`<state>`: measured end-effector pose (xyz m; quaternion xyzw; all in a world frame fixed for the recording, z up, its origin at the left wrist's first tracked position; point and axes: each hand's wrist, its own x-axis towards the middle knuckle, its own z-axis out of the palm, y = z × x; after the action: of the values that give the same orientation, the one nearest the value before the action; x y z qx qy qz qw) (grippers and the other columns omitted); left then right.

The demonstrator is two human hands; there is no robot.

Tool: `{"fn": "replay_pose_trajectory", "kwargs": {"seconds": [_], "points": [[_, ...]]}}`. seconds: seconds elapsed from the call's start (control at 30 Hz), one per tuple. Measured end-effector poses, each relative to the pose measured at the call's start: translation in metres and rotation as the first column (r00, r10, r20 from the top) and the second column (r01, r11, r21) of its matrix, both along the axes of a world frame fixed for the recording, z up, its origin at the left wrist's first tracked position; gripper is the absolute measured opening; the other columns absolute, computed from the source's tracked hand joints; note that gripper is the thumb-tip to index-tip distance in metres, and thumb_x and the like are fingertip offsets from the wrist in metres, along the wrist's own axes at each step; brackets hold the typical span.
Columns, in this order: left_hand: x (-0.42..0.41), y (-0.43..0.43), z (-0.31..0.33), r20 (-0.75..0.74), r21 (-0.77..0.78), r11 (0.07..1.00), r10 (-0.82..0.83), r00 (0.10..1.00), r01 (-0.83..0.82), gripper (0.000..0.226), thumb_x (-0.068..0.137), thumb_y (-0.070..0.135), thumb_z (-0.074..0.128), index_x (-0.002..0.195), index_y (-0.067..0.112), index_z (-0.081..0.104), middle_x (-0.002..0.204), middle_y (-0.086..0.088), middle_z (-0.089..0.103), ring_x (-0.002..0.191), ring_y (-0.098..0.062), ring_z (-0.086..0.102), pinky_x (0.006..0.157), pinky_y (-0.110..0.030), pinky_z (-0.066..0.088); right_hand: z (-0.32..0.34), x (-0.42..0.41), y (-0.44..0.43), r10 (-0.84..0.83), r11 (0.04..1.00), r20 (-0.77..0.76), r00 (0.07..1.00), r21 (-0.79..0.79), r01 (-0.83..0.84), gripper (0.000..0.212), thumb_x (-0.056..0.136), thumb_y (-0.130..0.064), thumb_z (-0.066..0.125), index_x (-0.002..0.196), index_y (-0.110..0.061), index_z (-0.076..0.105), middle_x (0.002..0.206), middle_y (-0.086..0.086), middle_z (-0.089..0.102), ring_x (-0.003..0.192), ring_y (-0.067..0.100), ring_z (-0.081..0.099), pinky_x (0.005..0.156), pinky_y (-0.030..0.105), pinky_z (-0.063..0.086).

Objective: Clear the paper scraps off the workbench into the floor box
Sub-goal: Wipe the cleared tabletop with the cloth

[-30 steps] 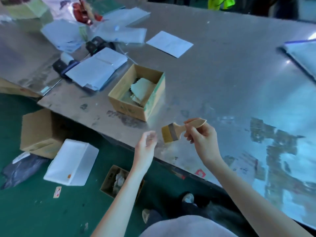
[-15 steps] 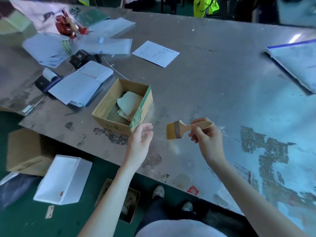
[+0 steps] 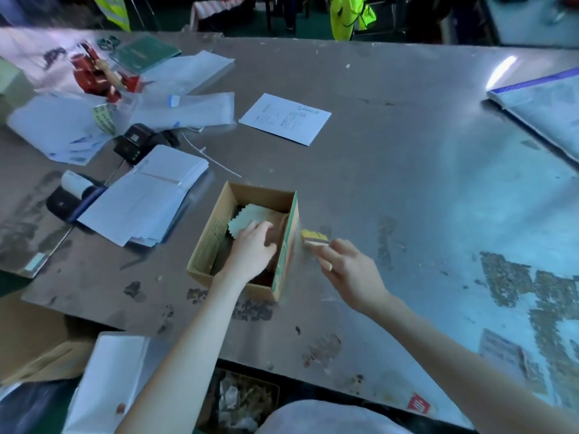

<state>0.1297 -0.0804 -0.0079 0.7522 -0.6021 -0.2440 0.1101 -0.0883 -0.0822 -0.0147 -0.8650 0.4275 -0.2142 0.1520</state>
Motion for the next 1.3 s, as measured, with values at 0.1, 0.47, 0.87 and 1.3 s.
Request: {"fn": "replay_pose_trajectory", "kwargs": {"seconds": [0.1, 0.47, 0.87, 1.3], "points": [[0.002, -0.019, -0.011, 0.113, 0.274, 0.958, -0.121, 0.986, 0.086, 0.05, 0.088, 0.0, 0.041, 0.136, 0.009, 0.031, 0.141, -0.014, 0.024, 0.129, -0.038, 0.025, 0.105, -0.052, 0.033, -0.007, 0.018, 0.002, 0.04, 0.995, -0.152, 0.987, -0.087, -0.054, 0.025, 0.08, -0.023, 0.043, 0.091, -0.018, 0.064, 0.077, 0.001, 0.054, 0.071, 0.023, 0.057, 0.04, 0.023, 0.031], [0.013, -0.03, -0.022, 0.164, 0.143, 0.984, -0.126, 0.978, 0.103, 0.04, 0.084, -0.001, 0.041, 0.122, 0.01, 0.046, 0.122, -0.017, 0.038, 0.116, -0.04, 0.034, 0.095, -0.054, 0.037, -0.046, 0.046, 0.013, 0.126, 0.992, -0.309, 0.943, 0.043, -0.118, 0.035, 0.055, -0.01, 0.076, 0.085, -0.017, 0.06, 0.078, 0.002, 0.051, 0.065, 0.021, 0.055, 0.041, 0.024, 0.038], [0.009, -0.015, 0.012, -0.127, -0.061, 0.993, 0.098, 0.987, -0.106, 0.02, 0.092, 0.017, 0.051, 0.081, 0.005, 0.04, 0.077, -0.005, 0.046, 0.07, -0.025, 0.046, 0.053, -0.033, 0.032, -0.034, 0.016, 0.015, 0.063, 0.943, -0.047, 0.997, 0.33, -0.044, 0.04, 0.087, -0.008, 0.05, 0.126, -0.015, 0.053, 0.118, 0.006, 0.055, 0.11, 0.026, 0.05, 0.082, 0.037, 0.047], [-0.054, 0.015, 0.092, -0.795, -0.267, 0.926, -0.054, 0.604, -0.268, 0.015, 0.083, 0.009, 0.054, 0.098, 0.009, 0.055, 0.097, -0.018, 0.062, 0.09, -0.019, 0.059, 0.08, -0.043, 0.048, 0.029, -0.004, -0.004, -0.661, 0.457, 0.606, 0.442, 0.793, -0.403, 0.037, 0.08, -0.025, 0.061, 0.115, -0.015, 0.059, 0.111, 0.006, 0.066, 0.099, 0.018, 0.062, 0.084, 0.034, 0.05]]}}
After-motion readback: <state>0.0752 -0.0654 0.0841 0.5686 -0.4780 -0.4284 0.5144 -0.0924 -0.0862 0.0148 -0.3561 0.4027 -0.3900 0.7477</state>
